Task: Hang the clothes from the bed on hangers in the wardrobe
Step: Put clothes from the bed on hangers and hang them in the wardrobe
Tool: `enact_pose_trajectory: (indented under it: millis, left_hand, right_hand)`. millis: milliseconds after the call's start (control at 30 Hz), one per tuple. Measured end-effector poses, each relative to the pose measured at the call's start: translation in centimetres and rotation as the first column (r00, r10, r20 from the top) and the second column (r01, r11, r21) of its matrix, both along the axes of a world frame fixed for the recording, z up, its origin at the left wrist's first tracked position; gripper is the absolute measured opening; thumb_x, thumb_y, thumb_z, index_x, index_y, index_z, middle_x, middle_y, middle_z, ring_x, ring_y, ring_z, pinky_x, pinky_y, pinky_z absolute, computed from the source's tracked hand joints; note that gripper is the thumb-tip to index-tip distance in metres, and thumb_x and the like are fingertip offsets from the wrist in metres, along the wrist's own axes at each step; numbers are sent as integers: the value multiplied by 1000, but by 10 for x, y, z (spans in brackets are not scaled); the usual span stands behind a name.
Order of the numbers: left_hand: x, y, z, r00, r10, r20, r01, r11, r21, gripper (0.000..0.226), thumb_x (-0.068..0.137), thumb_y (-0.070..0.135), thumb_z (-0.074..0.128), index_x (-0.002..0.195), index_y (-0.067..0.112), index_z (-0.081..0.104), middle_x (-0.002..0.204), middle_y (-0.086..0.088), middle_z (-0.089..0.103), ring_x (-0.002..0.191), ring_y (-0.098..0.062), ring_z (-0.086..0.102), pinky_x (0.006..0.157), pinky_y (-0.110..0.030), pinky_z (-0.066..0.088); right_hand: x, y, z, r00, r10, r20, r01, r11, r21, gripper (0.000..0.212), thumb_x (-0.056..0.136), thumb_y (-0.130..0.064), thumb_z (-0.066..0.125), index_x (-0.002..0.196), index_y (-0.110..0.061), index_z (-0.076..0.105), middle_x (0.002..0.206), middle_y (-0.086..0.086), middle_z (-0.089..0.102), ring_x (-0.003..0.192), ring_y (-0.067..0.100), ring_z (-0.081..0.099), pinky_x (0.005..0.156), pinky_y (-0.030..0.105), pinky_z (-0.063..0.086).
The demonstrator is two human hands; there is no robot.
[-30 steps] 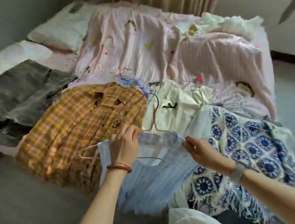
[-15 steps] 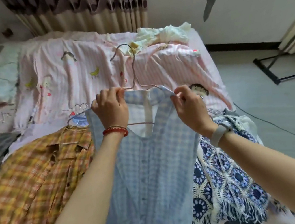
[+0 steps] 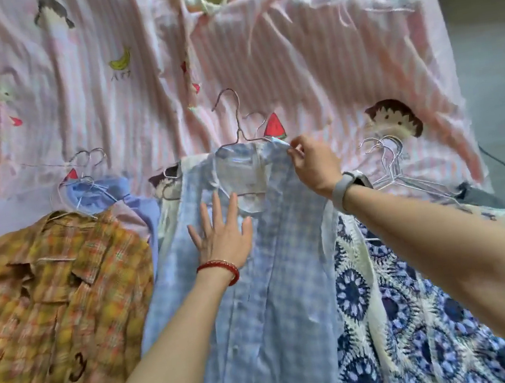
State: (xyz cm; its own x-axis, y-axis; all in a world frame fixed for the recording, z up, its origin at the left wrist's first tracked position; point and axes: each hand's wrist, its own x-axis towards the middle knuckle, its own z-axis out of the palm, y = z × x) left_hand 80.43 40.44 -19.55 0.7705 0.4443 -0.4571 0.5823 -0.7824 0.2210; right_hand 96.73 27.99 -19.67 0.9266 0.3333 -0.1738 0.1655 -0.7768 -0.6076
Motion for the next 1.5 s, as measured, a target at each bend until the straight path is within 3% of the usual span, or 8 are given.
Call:
enact_pose_trajectory:
  millis: [200,333,633,867,1067,1200,1367,1500]
  left_hand:
    - [11,-2,-52,981,-4,-193,7,1000,17,52,97,46,20,144,41,-1,155,2,-12,141,-24,-13,111,-55,-3]
    - [17,2,-50,973,-13,-229,12,1000,-5,49,98,45,21,145,41,6,156,1,-6,142,-23,-9,111,-53,-1]
    - [-20,32,42,996,2,90,-19,983,182,49,96,28,37,143,23,26,151,-6,23,138,-23,19,110,-46,18]
    - [-198,54,150,909,205,364,-316,906,280,50,89,20,48,139,21,39,146,-7,34,131,-26,34,104,-48,23]
    - [-449,48,215,742,488,460,-661,651,374,45,82,13,61,127,12,54,135,-15,48,125,-35,42,97,-61,29]
    - [-615,3,239,535,691,486,-840,375,391,44,81,11,62,125,9,56,133,-17,50,124,-37,44,97,-61,30]
    - [-781,-94,256,262,824,503,-897,15,442,45,77,26,39,106,4,66,113,-21,62,103,-39,60,82,-63,42]
    - [-867,-184,267,-1,848,530,-851,-279,445,48,76,26,35,104,5,67,110,-19,64,101,-36,62,81,-60,45]
  right_hand:
    - [13,-7,-66,997,74,30,-70,989,-128,29,93,-29,47,107,-8,62,107,19,54,101,35,49,77,41,39]
    - [7,-10,-61,993,108,54,-98,981,-168,33,94,-25,45,123,-11,52,123,15,49,113,32,42,90,44,35]
    - [-50,1,35,931,315,185,-289,945,-152,55,78,-28,25,120,-6,53,122,16,56,112,37,48,93,49,41]
    - [-192,51,139,834,484,266,-499,867,-14,46,80,-19,39,118,0,56,118,20,59,113,46,50,92,58,41]
    - [-389,107,217,541,743,393,-807,591,-5,48,80,-25,35,118,-7,59,119,14,61,115,40,51,95,55,40]
    - [-545,129,242,224,906,358,-963,263,-65,53,85,-27,30,135,-14,43,142,5,42,135,27,28,111,46,20]
    - [-728,120,256,-194,891,411,-980,-191,-49,47,79,-24,33,111,-7,63,109,12,66,106,36,59,87,54,47]
    - [-852,87,272,-461,776,429,-868,-494,-40,46,87,-21,37,129,-9,50,134,11,51,128,33,40,108,49,29]
